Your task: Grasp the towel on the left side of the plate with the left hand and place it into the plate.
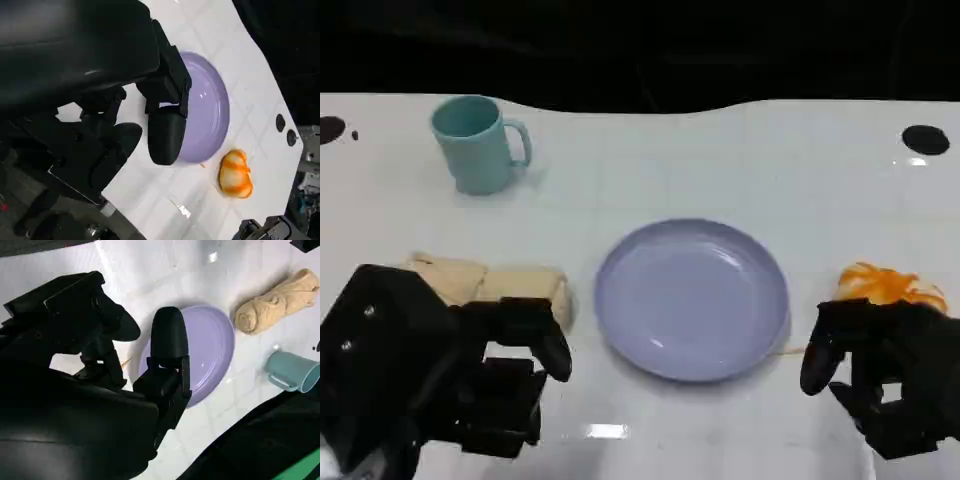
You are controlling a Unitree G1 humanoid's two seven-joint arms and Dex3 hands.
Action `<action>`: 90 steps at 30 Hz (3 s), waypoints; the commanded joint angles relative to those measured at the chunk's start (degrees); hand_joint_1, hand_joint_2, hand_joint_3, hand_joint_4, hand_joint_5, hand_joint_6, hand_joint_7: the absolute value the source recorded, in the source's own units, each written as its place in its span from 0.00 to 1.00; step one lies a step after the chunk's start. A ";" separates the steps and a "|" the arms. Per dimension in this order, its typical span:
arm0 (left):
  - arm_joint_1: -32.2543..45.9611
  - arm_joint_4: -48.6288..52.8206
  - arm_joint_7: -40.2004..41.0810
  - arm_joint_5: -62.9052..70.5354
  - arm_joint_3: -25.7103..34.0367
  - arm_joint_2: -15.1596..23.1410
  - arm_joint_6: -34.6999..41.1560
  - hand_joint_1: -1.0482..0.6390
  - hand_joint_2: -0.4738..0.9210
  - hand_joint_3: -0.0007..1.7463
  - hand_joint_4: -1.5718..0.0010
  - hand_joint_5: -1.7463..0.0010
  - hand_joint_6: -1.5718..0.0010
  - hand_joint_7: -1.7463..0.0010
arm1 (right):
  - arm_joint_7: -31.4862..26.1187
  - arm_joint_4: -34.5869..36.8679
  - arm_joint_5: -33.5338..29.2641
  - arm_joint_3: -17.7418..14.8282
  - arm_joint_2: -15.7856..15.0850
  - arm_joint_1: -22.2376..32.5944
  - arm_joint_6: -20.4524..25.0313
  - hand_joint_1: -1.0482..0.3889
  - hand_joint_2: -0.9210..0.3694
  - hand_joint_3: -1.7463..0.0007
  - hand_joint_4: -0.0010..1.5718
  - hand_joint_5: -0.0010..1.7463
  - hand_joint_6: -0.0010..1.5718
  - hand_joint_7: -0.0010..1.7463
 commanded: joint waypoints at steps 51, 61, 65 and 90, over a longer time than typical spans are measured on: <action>-12.54 12.17 -2.21 33.86 -9.04 15.09 -22.41 0.38 0.97 0.01 0.94 0.76 0.89 1.00 | -0.68 1.10 -0.11 0.85 0.79 -1.27 -1.64 0.74 0.28 0.38 0.47 1.00 0.46 0.81; -21.09 24.19 -3.16 49.01 -17.01 15.24 -26.09 0.29 0.95 0.00 0.90 0.81 0.87 0.99 | -0.97 0.02 -1.03 1.75 0.80 -1.49 -0.06 0.74 0.28 0.38 0.47 1.00 0.46 0.81; -24.53 30.26 -4.20 52.30 -19.49 14.12 -26.90 0.28 0.96 0.00 0.84 0.87 0.85 0.99 | -1.08 -0.44 -1.10 1.94 0.78 -1.52 0.60 0.74 0.28 0.39 0.47 1.00 0.46 0.81; -42.53 80.83 6.87 57.29 -29.20 0.24 -39.84 0.32 1.00 0.05 0.59 0.90 0.55 0.94 | -0.77 -1.84 -0.37 1.47 0.74 -0.73 1.36 0.74 0.28 0.38 0.48 1.00 0.46 0.81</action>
